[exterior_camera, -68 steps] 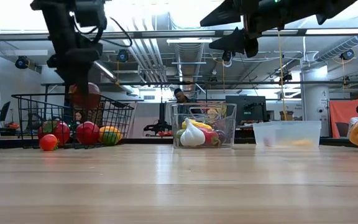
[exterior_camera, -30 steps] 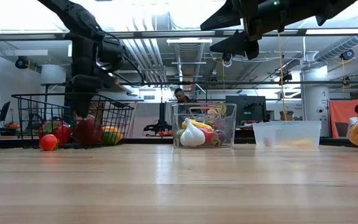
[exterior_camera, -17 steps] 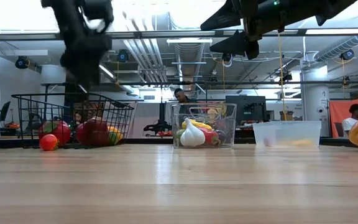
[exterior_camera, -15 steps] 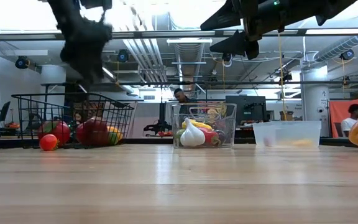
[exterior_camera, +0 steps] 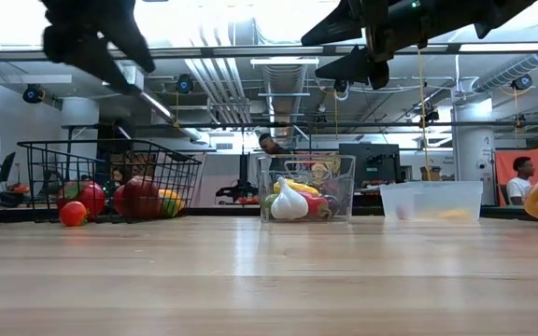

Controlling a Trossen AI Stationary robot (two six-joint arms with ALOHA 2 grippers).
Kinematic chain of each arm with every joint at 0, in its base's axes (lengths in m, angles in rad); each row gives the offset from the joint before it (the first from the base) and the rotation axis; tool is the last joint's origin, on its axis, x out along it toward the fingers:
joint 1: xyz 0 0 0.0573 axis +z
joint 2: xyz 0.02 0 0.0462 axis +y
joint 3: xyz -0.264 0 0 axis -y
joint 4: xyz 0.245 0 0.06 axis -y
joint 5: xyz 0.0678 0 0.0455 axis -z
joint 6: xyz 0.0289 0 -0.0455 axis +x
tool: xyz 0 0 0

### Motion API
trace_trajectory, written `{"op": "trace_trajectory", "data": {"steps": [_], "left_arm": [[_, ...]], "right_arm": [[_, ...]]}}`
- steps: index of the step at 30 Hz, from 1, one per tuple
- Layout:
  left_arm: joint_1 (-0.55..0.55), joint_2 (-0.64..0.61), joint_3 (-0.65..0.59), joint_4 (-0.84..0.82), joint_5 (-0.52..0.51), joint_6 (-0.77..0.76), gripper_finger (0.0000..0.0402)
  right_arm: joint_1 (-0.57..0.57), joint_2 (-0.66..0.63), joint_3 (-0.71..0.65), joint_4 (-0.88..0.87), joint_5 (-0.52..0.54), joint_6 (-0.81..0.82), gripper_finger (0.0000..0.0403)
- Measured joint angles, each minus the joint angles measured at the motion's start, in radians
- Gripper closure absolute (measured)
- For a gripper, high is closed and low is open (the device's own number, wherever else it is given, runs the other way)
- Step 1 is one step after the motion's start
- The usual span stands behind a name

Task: Sort produce into baskets
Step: Put the orange tomato into the black wire basket

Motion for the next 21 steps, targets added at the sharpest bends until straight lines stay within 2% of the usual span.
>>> {"op": "trace_trajectory", "data": {"steps": [3, 7, 10, 15, 18, 21], "left_arm": [[-0.066, 0.063, 0.000, -0.028, 0.011, -0.113, 0.0078], [-0.136, 0.156, 0.000, -0.108, 0.123, -0.195, 0.0078], [-0.171, 0.221, -0.002, -0.185, 0.160, -0.338, 0.0081], [-0.174, 0.301, -0.002, -0.331, 0.162, -0.670, 0.0088], [-0.150, 0.337, -0.016, -0.400, 0.186, -0.769, 0.0091], [-0.143, 0.375, -0.045, -0.399, 0.230, -0.840, 0.0094]], "right_arm": [[0.000, 0.000, 0.000, 0.000, -0.004, 0.000, 0.0039], [0.000, 0.000, 0.000, 0.000, -0.005, -0.001, 0.0039], [0.000, 0.000, 0.000, -0.001, -0.005, -0.001, 0.0039], [0.000, 0.000, 0.000, -0.001, -0.005, -0.003, 0.0039], [0.000, 0.000, 0.000, 0.001, -0.005, -0.003, 0.0039], [0.000, 0.000, 0.000, 0.005, -0.005, -0.002, 0.0039]]}}
